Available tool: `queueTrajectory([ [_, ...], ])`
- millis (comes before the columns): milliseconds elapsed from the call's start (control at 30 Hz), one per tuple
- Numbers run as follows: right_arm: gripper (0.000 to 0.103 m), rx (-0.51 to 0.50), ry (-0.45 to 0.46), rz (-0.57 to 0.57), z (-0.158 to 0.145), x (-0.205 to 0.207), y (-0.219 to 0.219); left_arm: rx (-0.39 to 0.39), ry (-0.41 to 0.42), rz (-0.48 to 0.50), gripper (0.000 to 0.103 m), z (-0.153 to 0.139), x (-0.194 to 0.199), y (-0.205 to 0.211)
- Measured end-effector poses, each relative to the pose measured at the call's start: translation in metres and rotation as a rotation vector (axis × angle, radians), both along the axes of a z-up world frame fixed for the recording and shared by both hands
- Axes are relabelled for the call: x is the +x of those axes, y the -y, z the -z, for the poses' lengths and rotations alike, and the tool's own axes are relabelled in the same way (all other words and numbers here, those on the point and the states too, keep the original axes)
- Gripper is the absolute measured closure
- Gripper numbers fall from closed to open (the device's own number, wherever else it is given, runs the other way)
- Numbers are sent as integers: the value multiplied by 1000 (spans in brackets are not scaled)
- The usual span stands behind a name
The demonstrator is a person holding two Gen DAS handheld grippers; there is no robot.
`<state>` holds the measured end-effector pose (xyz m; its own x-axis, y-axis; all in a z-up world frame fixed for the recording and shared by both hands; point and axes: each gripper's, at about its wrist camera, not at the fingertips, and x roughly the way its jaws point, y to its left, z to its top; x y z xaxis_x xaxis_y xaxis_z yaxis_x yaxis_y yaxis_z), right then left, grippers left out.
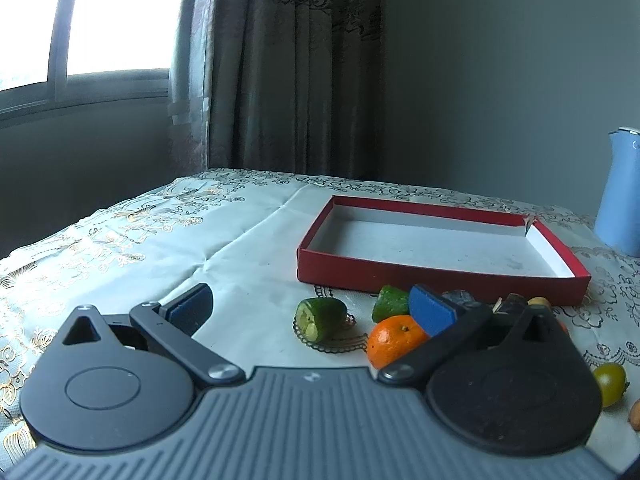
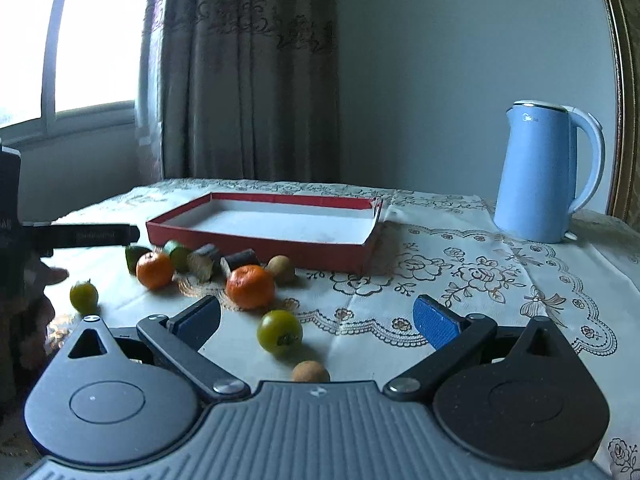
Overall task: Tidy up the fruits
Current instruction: 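Move the right tool toward the small brown round fruit on the table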
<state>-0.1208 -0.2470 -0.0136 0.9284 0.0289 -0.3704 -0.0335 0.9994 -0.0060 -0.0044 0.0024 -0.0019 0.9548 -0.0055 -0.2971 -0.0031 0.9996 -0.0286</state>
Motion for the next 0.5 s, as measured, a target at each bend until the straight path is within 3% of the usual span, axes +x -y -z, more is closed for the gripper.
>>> queueTrajectory([
  [500,0,-1,-3,-10,7,5,-6,20,-9,55,0,0,-5,5],
])
